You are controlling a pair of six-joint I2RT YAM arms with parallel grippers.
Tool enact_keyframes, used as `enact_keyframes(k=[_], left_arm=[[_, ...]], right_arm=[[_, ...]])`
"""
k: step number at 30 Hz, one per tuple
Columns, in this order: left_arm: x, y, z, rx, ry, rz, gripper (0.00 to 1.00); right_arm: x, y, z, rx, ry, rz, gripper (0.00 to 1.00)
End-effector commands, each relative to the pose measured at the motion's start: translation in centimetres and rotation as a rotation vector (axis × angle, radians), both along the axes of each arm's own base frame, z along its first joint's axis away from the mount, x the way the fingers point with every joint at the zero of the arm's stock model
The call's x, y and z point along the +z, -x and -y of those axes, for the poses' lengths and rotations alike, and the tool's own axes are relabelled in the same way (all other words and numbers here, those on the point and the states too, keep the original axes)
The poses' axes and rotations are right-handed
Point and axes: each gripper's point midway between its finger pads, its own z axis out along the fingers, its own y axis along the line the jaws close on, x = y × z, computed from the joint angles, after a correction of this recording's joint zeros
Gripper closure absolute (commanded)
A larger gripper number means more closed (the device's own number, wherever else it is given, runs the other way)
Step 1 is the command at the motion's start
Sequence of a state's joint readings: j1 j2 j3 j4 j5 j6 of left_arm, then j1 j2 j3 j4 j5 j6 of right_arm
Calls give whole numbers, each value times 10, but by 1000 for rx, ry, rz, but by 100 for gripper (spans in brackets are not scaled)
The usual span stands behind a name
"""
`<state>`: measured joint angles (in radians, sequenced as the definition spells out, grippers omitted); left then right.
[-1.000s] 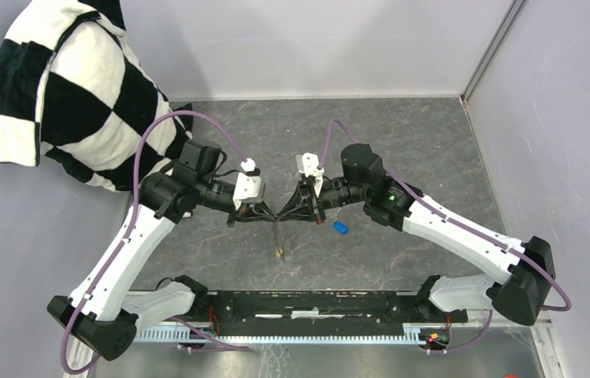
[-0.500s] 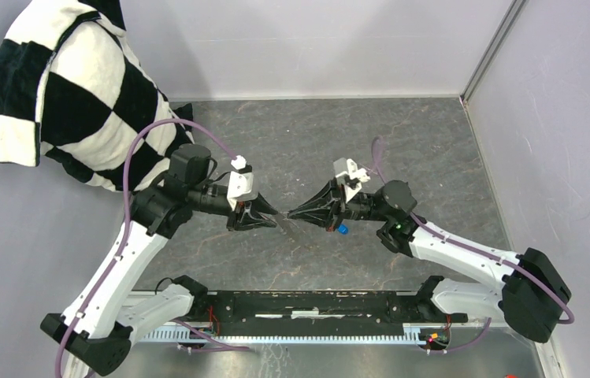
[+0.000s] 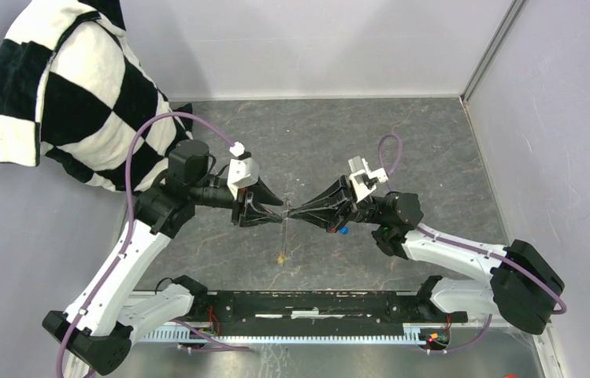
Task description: Put the keys on the keyring
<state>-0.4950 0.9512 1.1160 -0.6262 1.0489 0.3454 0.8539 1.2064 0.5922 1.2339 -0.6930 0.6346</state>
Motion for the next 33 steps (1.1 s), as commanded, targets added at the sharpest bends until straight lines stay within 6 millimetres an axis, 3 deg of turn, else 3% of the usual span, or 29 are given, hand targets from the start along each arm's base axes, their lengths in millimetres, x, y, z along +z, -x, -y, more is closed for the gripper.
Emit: enact_keyframes(k=[1, 11, 19, 21, 25, 27, 29, 33], left_arm=[[22, 6, 5, -44, 65, 6, 50], [22, 29, 0, -152, 68, -2, 49], [21, 18, 3, -110, 59, 17, 52], [18, 14, 3, -93, 52, 21, 58], [11, 7, 2, -59, 29, 41, 88], [8, 6, 0, -54, 17, 54, 98], [8, 6, 0, -54, 10, 64, 98], [5, 7, -3, -66, -14, 96, 98]], right_arm=[[14, 3, 3, -18, -56, 44, 99], [7, -3, -3, -67, -6, 56, 99], [5, -2, -6, -70, 0, 52, 99], [6, -2, -5, -73, -4, 52, 99], [7, -2, -4, -79, -10, 51, 99], [7, -1, -4, -71, -7, 51, 99], [5, 1, -5, -57, 5, 52, 98], [-2, -3, -6, -44, 106, 85, 80]])
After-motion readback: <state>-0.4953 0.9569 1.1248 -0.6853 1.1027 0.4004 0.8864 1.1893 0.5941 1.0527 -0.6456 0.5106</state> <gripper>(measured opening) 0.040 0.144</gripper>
